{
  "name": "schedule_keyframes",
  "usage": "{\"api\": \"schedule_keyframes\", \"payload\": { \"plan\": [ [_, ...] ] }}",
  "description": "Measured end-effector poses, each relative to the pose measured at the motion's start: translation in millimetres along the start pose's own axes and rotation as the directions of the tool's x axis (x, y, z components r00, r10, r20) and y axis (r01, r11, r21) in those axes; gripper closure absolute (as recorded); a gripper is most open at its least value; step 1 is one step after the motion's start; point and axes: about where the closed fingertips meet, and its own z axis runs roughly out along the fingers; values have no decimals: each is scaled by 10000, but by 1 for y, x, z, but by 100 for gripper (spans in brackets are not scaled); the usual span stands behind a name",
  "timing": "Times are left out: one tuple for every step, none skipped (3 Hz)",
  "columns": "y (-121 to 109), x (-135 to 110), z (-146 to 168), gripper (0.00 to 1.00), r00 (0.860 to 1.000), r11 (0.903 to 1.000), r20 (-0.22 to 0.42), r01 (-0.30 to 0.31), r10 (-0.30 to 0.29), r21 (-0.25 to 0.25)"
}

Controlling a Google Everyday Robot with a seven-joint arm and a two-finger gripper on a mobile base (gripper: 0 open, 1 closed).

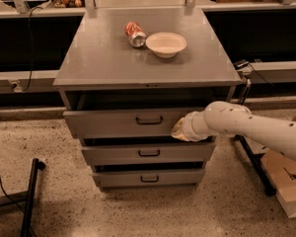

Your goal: Close top drawer

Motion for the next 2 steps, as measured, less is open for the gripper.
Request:
{"api": "schedule_keyframes", "payload": {
  "plan": [
    [-2,3,0,100,10000,10000,68,22,-22,-3],
    [9,11,-3,100,9972,9968,165,-721,727,-338]
  ]
}}
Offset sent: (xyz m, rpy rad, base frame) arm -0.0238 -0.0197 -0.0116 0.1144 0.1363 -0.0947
